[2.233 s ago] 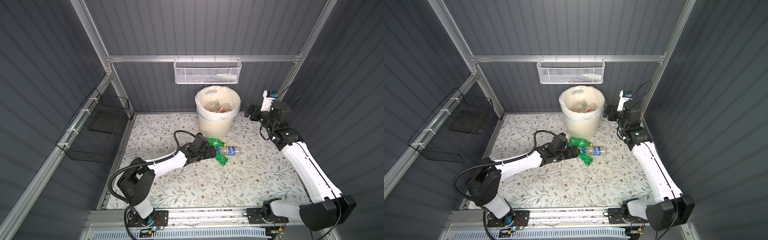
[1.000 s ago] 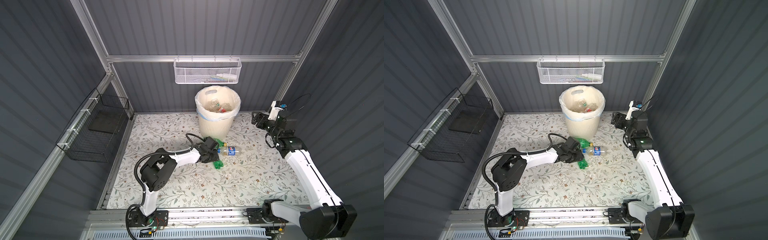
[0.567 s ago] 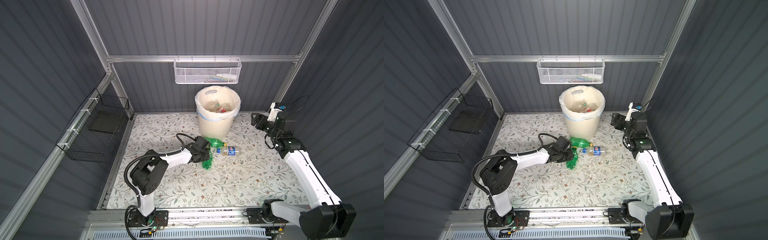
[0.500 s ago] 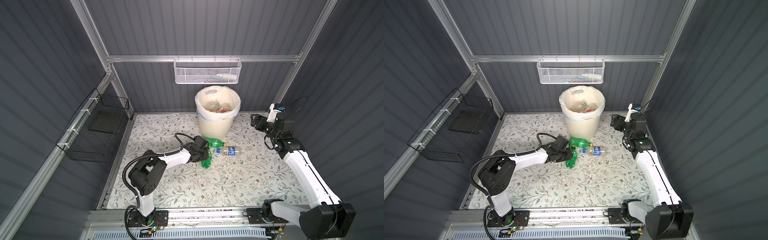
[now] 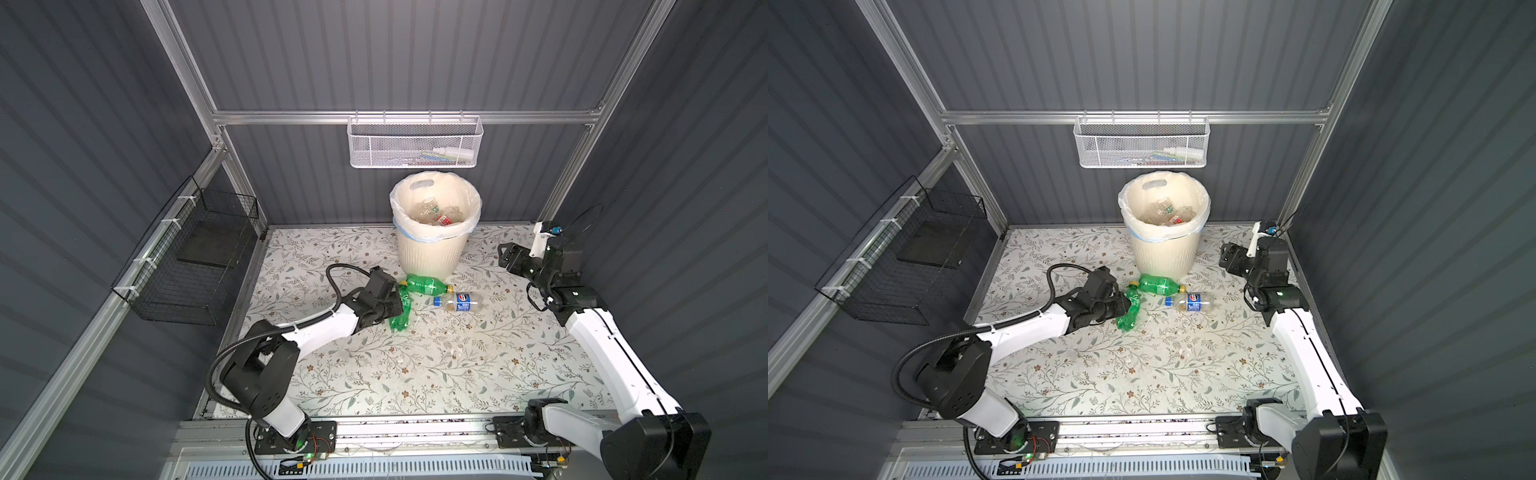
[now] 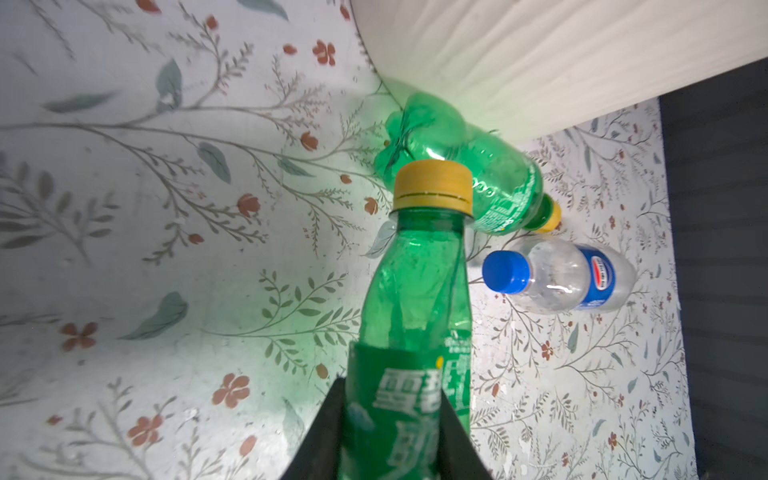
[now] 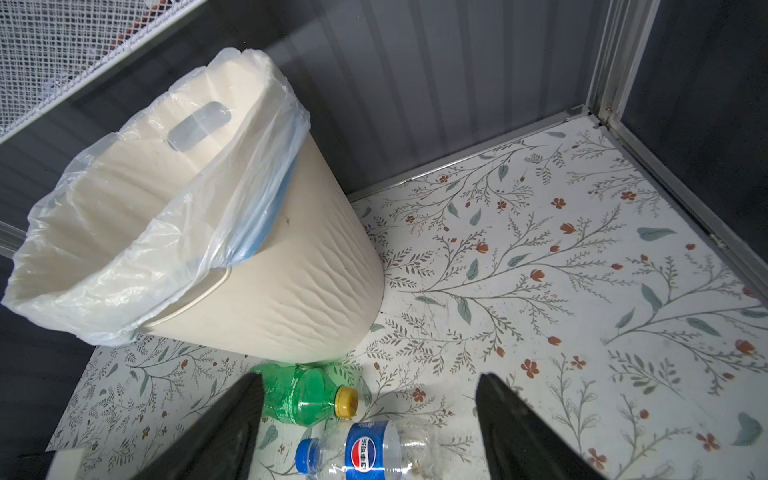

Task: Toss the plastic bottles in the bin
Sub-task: 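Lift the Sprite bottle upright and carry it over the bin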

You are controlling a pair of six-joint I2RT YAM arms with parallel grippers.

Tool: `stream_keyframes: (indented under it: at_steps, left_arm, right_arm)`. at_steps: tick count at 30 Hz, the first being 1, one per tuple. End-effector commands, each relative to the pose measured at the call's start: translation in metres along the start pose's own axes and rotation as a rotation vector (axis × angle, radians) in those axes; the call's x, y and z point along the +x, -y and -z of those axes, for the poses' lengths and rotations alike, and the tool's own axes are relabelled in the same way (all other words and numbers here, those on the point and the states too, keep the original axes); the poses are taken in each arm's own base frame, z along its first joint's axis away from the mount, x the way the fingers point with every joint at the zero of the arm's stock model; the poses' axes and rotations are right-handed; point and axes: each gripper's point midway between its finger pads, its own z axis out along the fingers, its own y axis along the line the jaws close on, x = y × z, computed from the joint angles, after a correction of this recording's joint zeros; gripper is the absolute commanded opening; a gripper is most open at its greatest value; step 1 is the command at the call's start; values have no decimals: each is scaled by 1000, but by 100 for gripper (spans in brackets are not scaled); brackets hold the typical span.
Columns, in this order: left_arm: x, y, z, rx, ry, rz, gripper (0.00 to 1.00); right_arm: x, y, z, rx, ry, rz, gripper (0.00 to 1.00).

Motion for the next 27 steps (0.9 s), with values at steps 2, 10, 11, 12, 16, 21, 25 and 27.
stream_keyframes:
  at_steps: [2,10,11,12,16,21,25,27]
  left_arm:
    - [-42,0,47,26,202,-76,30]
    - [-88,-10,137,20,533,-152,33]
    - [-91,-10,149,29,576,-165,33]
    - [-96,-8,161,35,615,-175,33]
    - [-112,-3,211,47,773,-228,33]
    - [-127,8,271,77,952,-296,33]
    - [-137,29,316,138,1082,-378,33]
    - [-144,46,335,175,1131,-437,33]
  right_arm:
    - [42,5,-4,8,-117,5,82]
    - [83,3,-7,20,-220,37,81]
    - [86,1,-8,20,-228,42,81]
    - [89,0,-9,20,-236,47,80]
    - [96,-10,-12,12,-258,77,80]
    - [100,-19,-14,7,-268,97,80]
    - [101,-27,-13,-3,-268,111,80]
    - [100,-29,-13,-4,-265,114,80]
